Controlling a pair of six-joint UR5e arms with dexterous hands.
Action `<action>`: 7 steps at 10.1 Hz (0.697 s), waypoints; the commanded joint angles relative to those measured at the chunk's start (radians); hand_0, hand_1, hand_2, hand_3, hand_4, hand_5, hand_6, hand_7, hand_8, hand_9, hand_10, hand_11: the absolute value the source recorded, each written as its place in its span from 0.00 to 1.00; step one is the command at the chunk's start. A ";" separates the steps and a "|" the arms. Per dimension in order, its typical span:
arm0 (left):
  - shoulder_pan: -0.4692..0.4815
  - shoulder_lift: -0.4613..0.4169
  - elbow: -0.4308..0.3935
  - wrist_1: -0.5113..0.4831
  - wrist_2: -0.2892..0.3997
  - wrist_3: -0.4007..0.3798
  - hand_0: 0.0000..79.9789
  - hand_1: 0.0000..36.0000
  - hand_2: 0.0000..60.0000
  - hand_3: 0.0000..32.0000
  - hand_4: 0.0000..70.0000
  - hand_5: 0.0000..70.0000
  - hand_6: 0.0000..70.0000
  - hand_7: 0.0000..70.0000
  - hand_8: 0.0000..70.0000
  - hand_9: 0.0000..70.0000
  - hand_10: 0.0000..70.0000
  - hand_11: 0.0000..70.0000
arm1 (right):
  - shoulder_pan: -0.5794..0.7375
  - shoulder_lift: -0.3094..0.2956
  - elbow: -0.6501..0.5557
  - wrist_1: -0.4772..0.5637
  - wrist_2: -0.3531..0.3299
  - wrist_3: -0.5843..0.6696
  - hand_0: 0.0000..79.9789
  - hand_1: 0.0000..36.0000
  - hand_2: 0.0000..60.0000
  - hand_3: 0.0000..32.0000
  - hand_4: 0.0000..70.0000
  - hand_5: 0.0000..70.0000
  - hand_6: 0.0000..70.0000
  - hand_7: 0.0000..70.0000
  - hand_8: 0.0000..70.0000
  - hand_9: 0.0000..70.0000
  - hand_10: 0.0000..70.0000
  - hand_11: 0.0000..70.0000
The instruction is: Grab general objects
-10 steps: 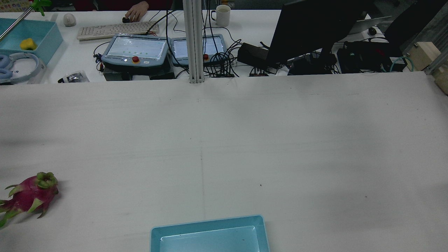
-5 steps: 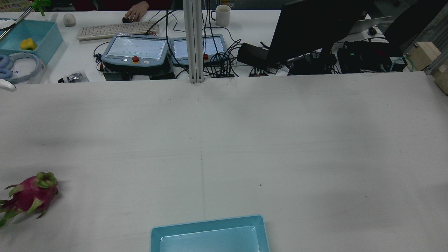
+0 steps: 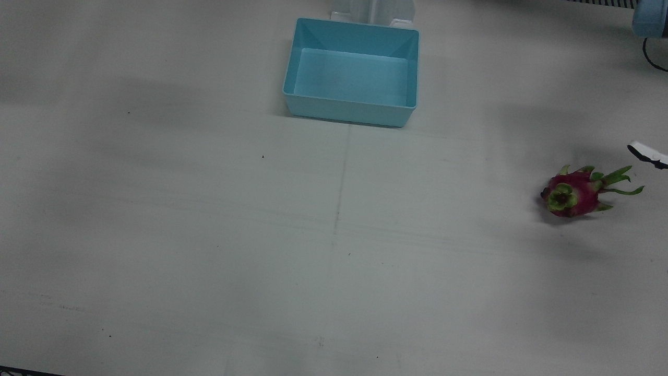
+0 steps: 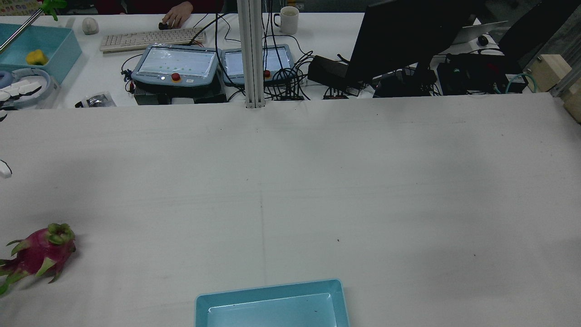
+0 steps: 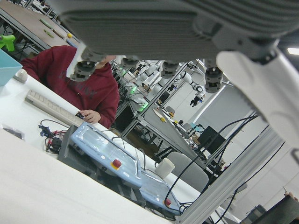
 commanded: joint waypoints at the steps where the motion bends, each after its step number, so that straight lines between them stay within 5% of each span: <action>1: -0.002 0.158 -0.030 -0.029 0.066 -0.007 0.69 0.43 0.00 1.00 0.00 0.07 0.00 0.10 0.00 0.00 0.00 0.00 | 0.000 -0.001 0.000 0.000 0.000 0.000 0.00 0.00 0.00 0.00 0.00 0.00 0.00 0.00 0.00 0.00 0.00 0.00; 5: 0.004 0.166 -0.034 0.017 0.129 -0.006 0.70 0.45 0.00 1.00 0.00 0.13 0.00 0.11 0.00 0.00 0.00 0.00 | 0.000 -0.001 -0.002 0.000 0.000 0.000 0.00 0.00 0.00 0.00 0.00 0.00 0.00 0.00 0.00 0.00 0.00 0.00; 7: 0.004 0.168 -0.033 0.016 0.128 0.081 0.74 0.50 0.00 1.00 0.00 0.18 0.00 0.12 0.00 0.00 0.00 0.00 | 0.000 -0.001 -0.002 0.000 0.000 0.000 0.00 0.00 0.00 0.00 0.00 0.00 0.00 0.00 0.00 0.00 0.00 0.00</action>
